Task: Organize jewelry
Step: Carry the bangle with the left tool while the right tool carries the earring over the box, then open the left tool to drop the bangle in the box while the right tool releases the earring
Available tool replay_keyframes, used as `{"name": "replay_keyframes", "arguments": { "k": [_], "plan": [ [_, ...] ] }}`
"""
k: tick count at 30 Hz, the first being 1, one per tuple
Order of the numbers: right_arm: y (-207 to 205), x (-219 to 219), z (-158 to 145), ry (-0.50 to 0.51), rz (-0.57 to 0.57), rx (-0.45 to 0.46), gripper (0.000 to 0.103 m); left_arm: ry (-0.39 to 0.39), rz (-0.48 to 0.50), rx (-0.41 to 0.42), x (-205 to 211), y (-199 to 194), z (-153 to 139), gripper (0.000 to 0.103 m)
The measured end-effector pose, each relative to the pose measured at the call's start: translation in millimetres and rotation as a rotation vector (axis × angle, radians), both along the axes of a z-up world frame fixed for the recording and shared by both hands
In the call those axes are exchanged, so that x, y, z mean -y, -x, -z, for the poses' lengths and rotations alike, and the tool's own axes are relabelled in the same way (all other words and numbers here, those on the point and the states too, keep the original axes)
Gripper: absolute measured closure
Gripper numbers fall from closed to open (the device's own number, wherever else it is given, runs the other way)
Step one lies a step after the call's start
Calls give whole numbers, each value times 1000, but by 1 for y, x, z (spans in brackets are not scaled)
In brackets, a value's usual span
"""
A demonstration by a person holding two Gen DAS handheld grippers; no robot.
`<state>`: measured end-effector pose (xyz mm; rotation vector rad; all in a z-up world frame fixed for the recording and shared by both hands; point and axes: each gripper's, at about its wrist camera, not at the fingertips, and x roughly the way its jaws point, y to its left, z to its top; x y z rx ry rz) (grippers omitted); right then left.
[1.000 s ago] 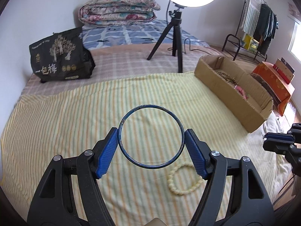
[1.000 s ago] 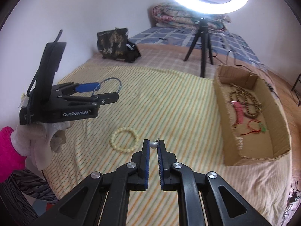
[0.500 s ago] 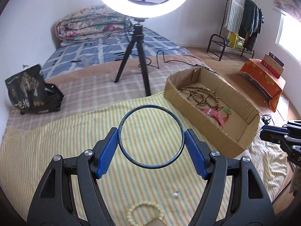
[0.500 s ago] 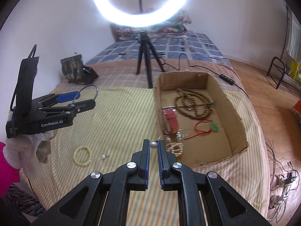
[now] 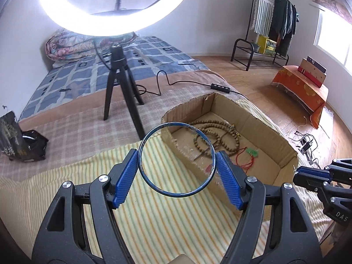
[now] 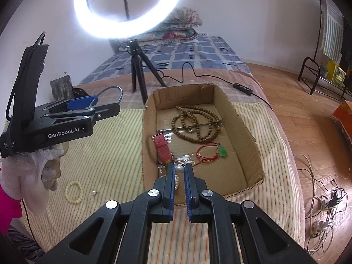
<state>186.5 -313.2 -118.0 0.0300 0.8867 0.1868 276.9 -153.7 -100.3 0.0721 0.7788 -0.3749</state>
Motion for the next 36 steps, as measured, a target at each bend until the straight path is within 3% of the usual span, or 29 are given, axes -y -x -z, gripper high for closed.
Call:
{"name": "replay_keyframes", "arguments": {
  "k": [14,22,23,25,27,31,34,36],
  "plan": [
    [-10,10,5,-12,22,-7,97,-6,9,-9,39,-31,8,30],
    [-13,9,6,-13,25,-2,95,35,3,-39,43,-38,9,29],
    [-13,9,6,-14,23,3,91,38,1,-42,44,-38,9,28],
    [-12,9,4,-10,25,16,74,45,1,-43,44,-37,7,24],
    [-11,7,4,-2,26,25,70,36,-5,-36,45,-37,5,23],
    [-10,7,4,9,37,37,37,8,-11,-28,48,-35,3,22],
    [-10,9,5,1,38,32,26,-7,-26,-29,48,-34,3,19],
    [-9,8,4,3,44,36,25,-14,-39,-35,48,-36,4,14]
  ]
}}
